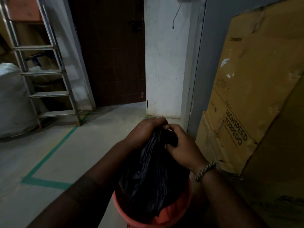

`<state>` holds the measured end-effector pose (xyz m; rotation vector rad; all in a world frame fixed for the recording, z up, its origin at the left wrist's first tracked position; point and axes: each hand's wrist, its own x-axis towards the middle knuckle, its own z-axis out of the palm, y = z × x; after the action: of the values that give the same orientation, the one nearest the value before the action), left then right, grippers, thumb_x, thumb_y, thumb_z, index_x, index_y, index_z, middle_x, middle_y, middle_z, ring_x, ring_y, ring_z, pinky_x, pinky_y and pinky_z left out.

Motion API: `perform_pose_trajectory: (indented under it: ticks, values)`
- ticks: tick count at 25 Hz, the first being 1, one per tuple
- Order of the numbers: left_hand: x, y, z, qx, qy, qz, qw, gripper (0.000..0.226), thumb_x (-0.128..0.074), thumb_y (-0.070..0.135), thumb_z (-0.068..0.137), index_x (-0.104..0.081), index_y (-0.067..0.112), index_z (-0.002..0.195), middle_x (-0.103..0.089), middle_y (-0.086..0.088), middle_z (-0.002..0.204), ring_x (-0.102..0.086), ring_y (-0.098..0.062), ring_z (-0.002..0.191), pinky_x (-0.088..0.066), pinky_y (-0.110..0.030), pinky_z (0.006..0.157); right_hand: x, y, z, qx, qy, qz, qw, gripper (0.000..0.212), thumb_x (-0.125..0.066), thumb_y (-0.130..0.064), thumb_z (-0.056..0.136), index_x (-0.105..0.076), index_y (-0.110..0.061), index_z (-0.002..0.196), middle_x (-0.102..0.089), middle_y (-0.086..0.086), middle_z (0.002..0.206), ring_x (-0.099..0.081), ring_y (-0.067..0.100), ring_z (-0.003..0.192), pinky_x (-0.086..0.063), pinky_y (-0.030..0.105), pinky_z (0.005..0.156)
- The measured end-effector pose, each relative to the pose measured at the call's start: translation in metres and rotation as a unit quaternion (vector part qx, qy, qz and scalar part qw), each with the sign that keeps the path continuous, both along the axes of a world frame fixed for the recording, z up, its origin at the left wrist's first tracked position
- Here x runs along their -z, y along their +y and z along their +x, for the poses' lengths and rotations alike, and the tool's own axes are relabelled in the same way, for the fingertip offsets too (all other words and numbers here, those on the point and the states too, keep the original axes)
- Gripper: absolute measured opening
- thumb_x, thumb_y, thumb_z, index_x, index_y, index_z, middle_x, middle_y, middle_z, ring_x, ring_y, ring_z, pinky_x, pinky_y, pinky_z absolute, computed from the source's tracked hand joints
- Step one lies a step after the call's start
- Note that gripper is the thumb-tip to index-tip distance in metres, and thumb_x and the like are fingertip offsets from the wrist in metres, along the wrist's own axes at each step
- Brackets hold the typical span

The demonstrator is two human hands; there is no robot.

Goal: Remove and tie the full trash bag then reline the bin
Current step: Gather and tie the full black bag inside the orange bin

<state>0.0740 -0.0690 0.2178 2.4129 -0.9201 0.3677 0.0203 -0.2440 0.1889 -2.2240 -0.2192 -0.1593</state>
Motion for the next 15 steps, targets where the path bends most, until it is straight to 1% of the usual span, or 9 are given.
perform_pose_trajectory:
  ticks: [2, 4, 6, 8, 9, 10, 12, 13, 15]
  values:
    - [0.001, 0.004, 0.000, -0.002, -0.002, 0.006, 1.000, 0.011, -0.048, 0.028, 0.097, -0.059, 0.027, 0.097, -0.062, 0.004, 0.094, -0.057, -0.009, 0.090, -0.047, -0.034, 0.082, -0.004, -0.007, 0.006, -0.041, 0.017, 0.012, 0.999, 0.073, -0.079, -0.026, 0.082, -0.042, -0.045, 0.142, -0.060, -0.010, 0.140, -0.059, 0.013, 0.127, -0.050, 0.042, 0.107]
    - [0.004, 0.004, -0.003, -0.003, 0.011, 0.022, 1.000, 0.014, -0.045, 0.033, 0.097, -0.058, 0.029, 0.099, -0.060, 0.002, 0.097, -0.057, -0.012, 0.093, -0.048, -0.038, 0.085, -0.007, -0.012, 0.011, -0.052, 0.009, -0.045, 0.998, 0.083, -0.082, -0.034, 0.072, -0.042, -0.050, 0.144, -0.061, -0.012, 0.137, -0.059, 0.012, 0.125, -0.051, 0.043, 0.106]
    - [0.006, 0.002, -0.004, 0.008, 0.008, 0.033, 0.999, 0.012, -0.047, 0.031, 0.098, -0.059, 0.030, 0.101, -0.058, 0.003, 0.099, -0.054, -0.010, 0.096, -0.047, -0.036, 0.088, -0.012, -0.012, 0.014, -0.058, 0.007, -0.100, 0.993, 0.094, -0.082, -0.045, 0.062, -0.039, -0.054, 0.145, -0.063, -0.014, 0.133, -0.061, 0.012, 0.122, -0.053, 0.043, 0.102]
    - [0.006, -0.001, -0.003, 0.025, -0.008, 0.039, 0.999, 0.011, -0.050, 0.028, 0.099, -0.060, 0.026, 0.100, -0.058, 0.005, 0.099, -0.051, -0.009, 0.097, -0.045, -0.035, 0.088, -0.012, -0.012, 0.014, -0.062, 0.023, -0.095, 0.993, 0.098, -0.081, -0.042, 0.060, -0.035, -0.057, 0.146, -0.068, -0.015, 0.125, -0.067, 0.009, 0.111, -0.057, 0.037, 0.093]
    - [0.006, -0.002, -0.001, 0.031, -0.021, 0.048, 0.998, 0.012, -0.050, 0.028, 0.100, -0.061, 0.023, 0.100, -0.058, 0.005, 0.099, -0.050, -0.011, 0.098, -0.043, -0.035, 0.087, -0.012, -0.011, 0.011, -0.054, 0.033, -0.099, 0.993, 0.095, -0.079, -0.040, 0.062, -0.035, -0.058, 0.144, -0.070, -0.015, 0.118, -0.069, 0.009, 0.102, -0.059, 0.035, 0.086]
    - [0.006, -0.003, 0.002, 0.030, -0.035, 0.061, 0.997, 0.013, -0.051, 0.028, 0.101, -0.061, 0.021, 0.101, -0.059, 0.002, 0.101, -0.051, -0.014, 0.099, -0.043, -0.036, 0.087, -0.011, -0.008, 0.009, -0.040, 0.041, -0.115, 0.992, 0.086, -0.076, -0.039, 0.064, -0.040, -0.056, 0.140, -0.071, -0.013, 0.110, -0.069, 0.010, 0.094, -0.059, 0.033, 0.079]
    - [0.008, -0.004, 0.008, 0.000, -0.060, 0.076, 0.995, 0.015, -0.053, 0.032, 0.101, -0.061, 0.019, 0.102, -0.057, -0.003, 0.103, -0.052, -0.020, 0.098, -0.043, -0.036, 0.084, -0.008, 0.001, 0.007, -0.006, 0.059, -0.168, 0.984, 0.056, -0.064, -0.039, 0.069, -0.054, -0.046, 0.123, -0.070, -0.008, 0.097, -0.067, 0.015, 0.081, -0.058, 0.035, 0.069]
    - [0.010, -0.004, 0.009, -0.024, -0.091, 0.094, 0.991, 0.021, -0.051, 0.038, 0.102, -0.059, 0.019, 0.099, -0.055, -0.002, 0.098, -0.050, -0.021, 0.093, -0.042, -0.036, 0.078, -0.008, 0.006, 0.005, 0.010, 0.063, -0.189, 0.980, 0.046, -0.059, -0.038, 0.071, -0.056, -0.042, 0.117, -0.068, -0.006, 0.093, -0.066, 0.018, 0.078, -0.056, 0.034, 0.065]
    - [0.014, -0.004, 0.013, -0.065, -0.174, 0.150, 0.971, 0.037, -0.041, 0.053, 0.102, -0.054, 0.019, 0.094, -0.048, 0.000, 0.087, -0.046, -0.020, 0.080, -0.039, -0.037, 0.066, -0.006, 0.012, 0.003, 0.018, 0.061, -0.192, 0.979, 0.038, -0.053, -0.034, 0.074, -0.058, -0.037, 0.112, -0.066, -0.004, 0.087, -0.063, 0.021, 0.075, -0.050, 0.032, 0.060]
